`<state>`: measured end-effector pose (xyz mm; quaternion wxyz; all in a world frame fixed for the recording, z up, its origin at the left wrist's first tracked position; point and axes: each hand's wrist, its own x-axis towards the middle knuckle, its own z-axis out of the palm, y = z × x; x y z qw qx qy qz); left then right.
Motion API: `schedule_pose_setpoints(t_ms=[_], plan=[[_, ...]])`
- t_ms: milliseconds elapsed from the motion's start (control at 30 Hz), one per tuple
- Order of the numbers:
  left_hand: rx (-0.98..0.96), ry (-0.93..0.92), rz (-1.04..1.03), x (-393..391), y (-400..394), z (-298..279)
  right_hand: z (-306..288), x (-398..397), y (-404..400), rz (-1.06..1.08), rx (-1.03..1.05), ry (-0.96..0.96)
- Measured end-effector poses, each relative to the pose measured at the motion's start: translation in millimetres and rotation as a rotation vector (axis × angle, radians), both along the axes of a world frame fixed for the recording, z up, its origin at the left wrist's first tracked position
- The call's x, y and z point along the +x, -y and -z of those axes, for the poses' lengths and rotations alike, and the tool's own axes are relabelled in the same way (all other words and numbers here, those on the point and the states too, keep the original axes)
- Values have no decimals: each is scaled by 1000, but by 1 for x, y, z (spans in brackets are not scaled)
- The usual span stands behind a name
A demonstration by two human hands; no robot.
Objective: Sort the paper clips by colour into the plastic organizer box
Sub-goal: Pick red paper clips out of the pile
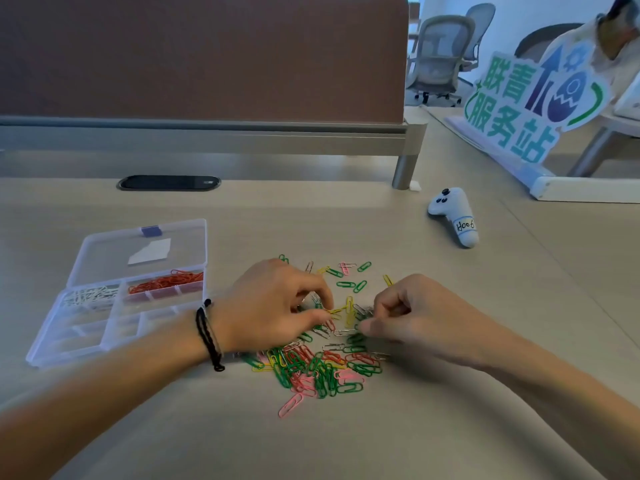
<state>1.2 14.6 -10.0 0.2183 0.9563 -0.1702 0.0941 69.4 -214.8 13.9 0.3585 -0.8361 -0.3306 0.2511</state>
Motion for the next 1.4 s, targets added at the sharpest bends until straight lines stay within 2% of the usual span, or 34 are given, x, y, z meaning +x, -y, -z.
schedule_pose_setpoints(t_ms=[167, 267, 433, 700, 900, 967, 1000, 1067, 1167, 1200, 1233, 1300, 1400], plan=[[260, 116, 51, 8, 2, 7, -7, -10, -2, -54, -230, 352], [437, 165, 127, 13, 5, 11, -10, -14, -5, -67, -300, 486], [704, 233, 140, 13, 15, 5, -11, -21, -9, -171, -351, 635], [890, 248, 185, 12, 26, 1, -10, -29, -19, -348, -550, 883], [830, 281, 206, 13, 20, 3, -11, -26, -20, -415, -546, 977], [662, 233, 126, 10, 13, -1, -8, -23, -20, -454, -499, 1027], [497, 157, 72, 8, 11, -2, -5, -21, -20, -483, -505, 1065], [-13, -120, 3, 2, 9, -3, 1, -21, -22, -537, -580, 1114], [-976, -639, 33, -5, 6, -1, 7, -17, -23, -548, -546, 1128], [-1224, -769, 58, -7, 4, 0, 8, -16, -23, -552, -533, 1133], [-1394, -848, 76, -8, 2, 1, 8, -15, -22, -552, -522, 1134], [-1542, -906, 107, -10, -2, 2, 11, -11, -20, -516, -496, 1147], [-1519, -930, 55, -11, -1, -1, 10, -3, -17, -367, -409, 1002]])
